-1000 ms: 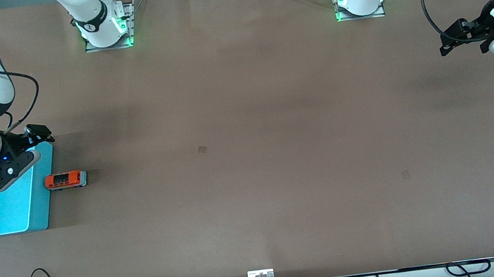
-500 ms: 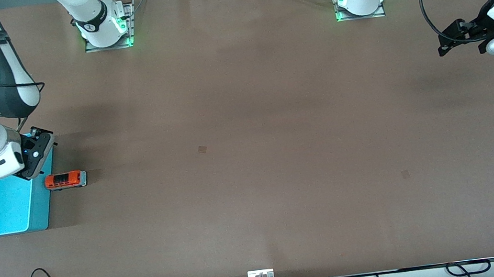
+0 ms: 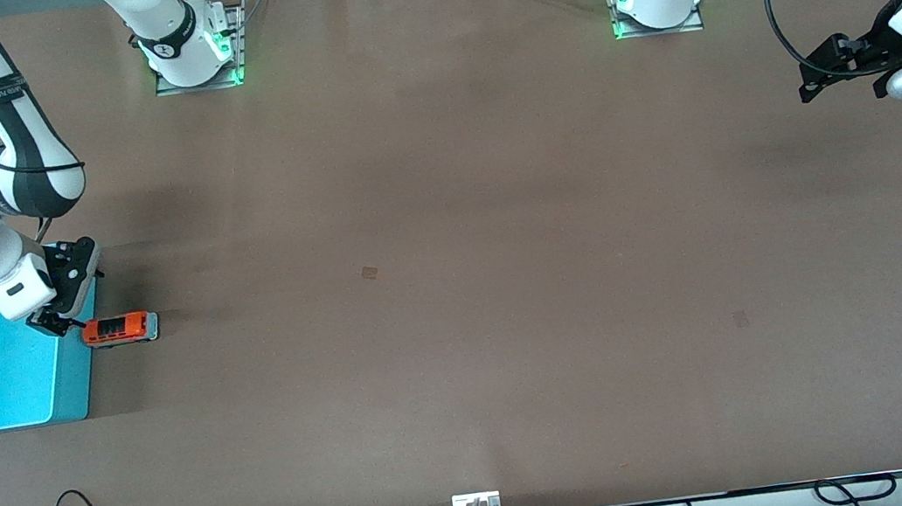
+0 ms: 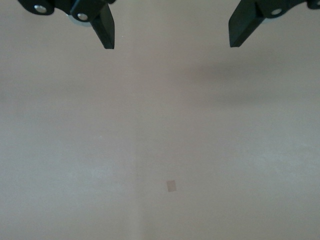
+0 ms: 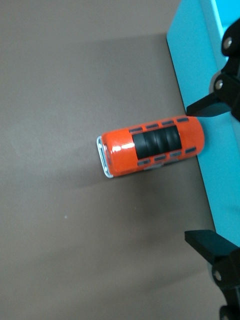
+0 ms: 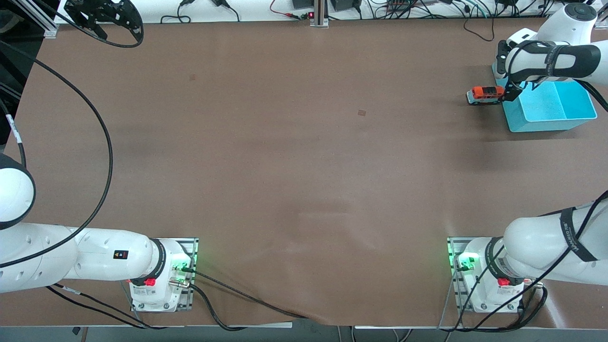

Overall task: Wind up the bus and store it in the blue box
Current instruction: 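Lower the right gripper and grasp the orange car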

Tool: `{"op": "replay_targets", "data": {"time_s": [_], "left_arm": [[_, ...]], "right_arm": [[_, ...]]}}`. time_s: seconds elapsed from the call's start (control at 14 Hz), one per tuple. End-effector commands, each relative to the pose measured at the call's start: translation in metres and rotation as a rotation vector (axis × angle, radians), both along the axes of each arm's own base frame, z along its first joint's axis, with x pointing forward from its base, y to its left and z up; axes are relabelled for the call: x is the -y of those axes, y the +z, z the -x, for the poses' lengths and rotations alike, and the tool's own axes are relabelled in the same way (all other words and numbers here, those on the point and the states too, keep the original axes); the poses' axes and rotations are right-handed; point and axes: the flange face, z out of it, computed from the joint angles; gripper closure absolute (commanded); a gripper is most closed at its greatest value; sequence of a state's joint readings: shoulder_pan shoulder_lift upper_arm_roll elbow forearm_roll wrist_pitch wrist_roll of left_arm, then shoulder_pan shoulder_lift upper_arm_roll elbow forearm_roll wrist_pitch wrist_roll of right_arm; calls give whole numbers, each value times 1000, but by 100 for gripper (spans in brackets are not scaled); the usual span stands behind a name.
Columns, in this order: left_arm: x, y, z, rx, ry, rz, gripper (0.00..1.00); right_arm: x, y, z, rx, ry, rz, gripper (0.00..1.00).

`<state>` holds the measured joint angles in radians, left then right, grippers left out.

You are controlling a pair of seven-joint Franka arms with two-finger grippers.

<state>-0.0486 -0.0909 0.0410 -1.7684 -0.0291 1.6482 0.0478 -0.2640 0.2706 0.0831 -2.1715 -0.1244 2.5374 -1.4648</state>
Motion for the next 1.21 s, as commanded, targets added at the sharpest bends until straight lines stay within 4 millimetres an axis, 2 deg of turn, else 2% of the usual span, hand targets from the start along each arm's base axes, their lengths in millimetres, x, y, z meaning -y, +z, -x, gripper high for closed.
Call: {"op": "replay_targets", "data": {"time_s": [0.0, 0.14, 0.36, 0.71, 0.79, 0.86, 1.14], "left_arm": [[2, 5, -3, 0, -2, -18, 0], [2, 5, -2, -4, -2, -18, 0], [3, 5, -2, -12, -2, -18, 0], [5, 8, -3, -7, -7, -20, 0], [10, 9, -3, -6, -13, -21, 0], [24, 10, -3, -2, -34, -26, 0], [28, 12, -1, -21, -36, -29, 0]], "right_arm": [[-9, -3, -11, 40, 95, 3, 0], [-8, -22, -15, 31, 98, -13, 0], [-13, -36, -21, 41, 106, -24, 0], [-4, -43, -27, 45, 92, -29, 0], [-2, -44, -28, 46, 89, -29, 0], [-1, -44, -28, 49, 89, -29, 0], [7, -59, -26, 45, 74, -36, 0]]}}
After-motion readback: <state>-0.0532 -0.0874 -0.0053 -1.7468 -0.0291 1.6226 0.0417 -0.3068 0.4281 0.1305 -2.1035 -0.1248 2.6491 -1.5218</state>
